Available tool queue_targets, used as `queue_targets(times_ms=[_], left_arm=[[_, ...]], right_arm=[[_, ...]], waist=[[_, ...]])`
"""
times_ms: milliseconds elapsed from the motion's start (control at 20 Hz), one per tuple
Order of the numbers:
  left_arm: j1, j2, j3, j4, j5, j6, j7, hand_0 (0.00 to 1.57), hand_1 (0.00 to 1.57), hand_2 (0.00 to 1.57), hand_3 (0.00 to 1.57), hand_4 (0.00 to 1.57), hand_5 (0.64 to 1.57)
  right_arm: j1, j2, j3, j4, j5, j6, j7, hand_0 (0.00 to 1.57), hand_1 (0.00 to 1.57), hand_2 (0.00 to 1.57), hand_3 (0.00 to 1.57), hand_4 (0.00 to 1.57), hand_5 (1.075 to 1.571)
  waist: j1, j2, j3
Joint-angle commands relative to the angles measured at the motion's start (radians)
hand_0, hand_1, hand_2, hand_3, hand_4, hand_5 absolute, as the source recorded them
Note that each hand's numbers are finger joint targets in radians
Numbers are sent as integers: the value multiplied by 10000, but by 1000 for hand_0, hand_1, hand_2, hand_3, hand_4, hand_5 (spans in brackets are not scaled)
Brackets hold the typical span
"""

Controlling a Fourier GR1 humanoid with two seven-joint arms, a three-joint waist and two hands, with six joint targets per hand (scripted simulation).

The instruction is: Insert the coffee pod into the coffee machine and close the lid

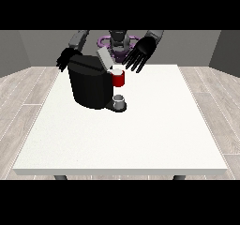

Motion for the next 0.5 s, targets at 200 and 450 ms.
queue_targets(times_ms=[200, 450], left_arm=[[933, -888, 547, -158, 637, 261, 381, 0, 0, 0, 0, 0, 1571], [2062, -2046, 2286, -282, 2959, 114, -343, 0, 0, 0, 0, 249, 1571]], right_arm=[[1057, 260, 156, 22, -116, 193, -493, 0, 0, 0, 0, 433, 1571], [1577, -285, -631, 239, -460, 137, -11, 0, 0, 0, 0, 370, 1571]], waist=[[220, -931, -2], [1374, -2468, -13]])
